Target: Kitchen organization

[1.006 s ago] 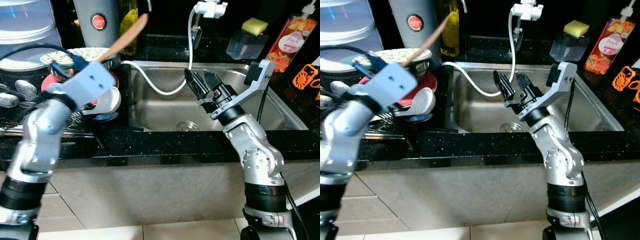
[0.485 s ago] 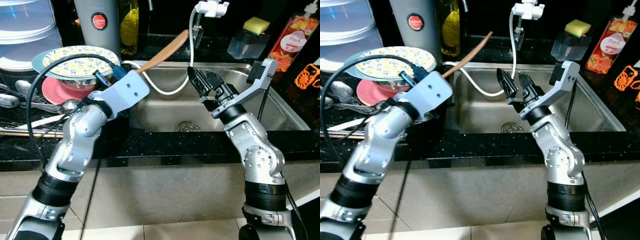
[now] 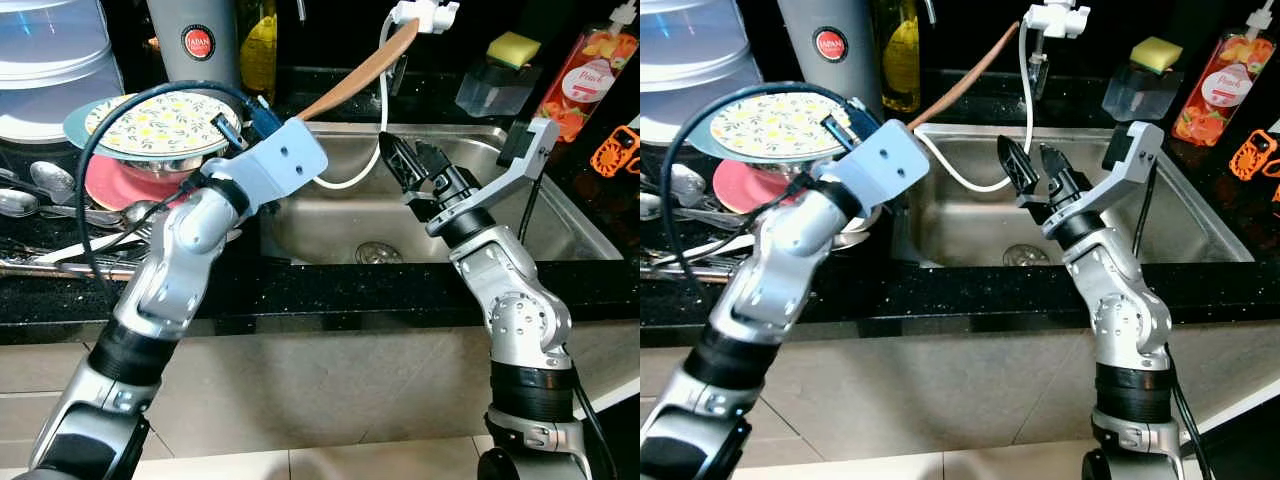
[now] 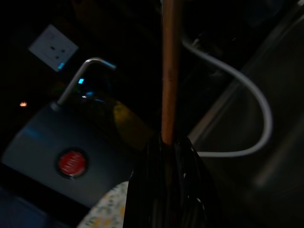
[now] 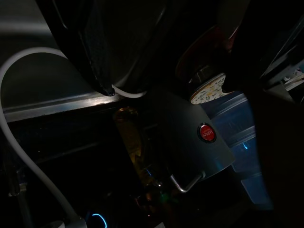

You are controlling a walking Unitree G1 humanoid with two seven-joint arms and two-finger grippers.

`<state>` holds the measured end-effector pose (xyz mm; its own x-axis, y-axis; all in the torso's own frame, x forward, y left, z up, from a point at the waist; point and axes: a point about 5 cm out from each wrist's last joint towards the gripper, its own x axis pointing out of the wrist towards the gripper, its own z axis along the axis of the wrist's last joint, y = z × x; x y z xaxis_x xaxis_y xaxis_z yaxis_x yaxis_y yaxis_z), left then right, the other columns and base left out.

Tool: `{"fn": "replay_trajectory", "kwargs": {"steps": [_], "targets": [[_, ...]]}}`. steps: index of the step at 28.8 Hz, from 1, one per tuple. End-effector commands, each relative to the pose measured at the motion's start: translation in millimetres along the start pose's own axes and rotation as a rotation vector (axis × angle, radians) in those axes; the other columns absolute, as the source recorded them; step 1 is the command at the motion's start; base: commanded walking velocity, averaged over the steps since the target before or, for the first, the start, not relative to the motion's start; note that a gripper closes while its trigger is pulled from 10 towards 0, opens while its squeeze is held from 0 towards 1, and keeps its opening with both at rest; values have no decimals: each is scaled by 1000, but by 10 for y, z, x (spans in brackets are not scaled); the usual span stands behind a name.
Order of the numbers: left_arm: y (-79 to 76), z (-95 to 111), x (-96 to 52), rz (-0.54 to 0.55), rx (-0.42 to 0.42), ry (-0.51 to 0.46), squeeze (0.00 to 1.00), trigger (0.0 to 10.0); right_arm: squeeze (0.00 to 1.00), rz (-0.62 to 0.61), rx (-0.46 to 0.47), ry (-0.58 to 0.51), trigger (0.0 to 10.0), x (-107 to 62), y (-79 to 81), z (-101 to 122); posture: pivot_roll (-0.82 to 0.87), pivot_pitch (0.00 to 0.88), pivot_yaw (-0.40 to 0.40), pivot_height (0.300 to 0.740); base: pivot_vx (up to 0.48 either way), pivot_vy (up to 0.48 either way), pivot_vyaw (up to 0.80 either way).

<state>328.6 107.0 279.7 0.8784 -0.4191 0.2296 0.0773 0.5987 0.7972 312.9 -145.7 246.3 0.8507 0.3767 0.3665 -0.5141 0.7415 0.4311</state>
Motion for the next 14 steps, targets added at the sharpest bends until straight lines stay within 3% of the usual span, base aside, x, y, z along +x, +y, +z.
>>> {"fn": "replay_trajectory", "kwargs": {"steps": [1,8,14], "targets": [[101,11,71,47,84,-14,0,10000,0,0,23,-22,10000,-4,-10,50,113,0,-40,740,0,0,0],[147,-111,205,81,191,22,0,10000,0,8,107,-67,10000,-1,31,86,99,0,-36,740,0,0,0],[-66,-280,364,10,209,68,0,10000,0,-70,97,-98,10000,35,11,91,84,0,-25,740,0,0,0]]}}
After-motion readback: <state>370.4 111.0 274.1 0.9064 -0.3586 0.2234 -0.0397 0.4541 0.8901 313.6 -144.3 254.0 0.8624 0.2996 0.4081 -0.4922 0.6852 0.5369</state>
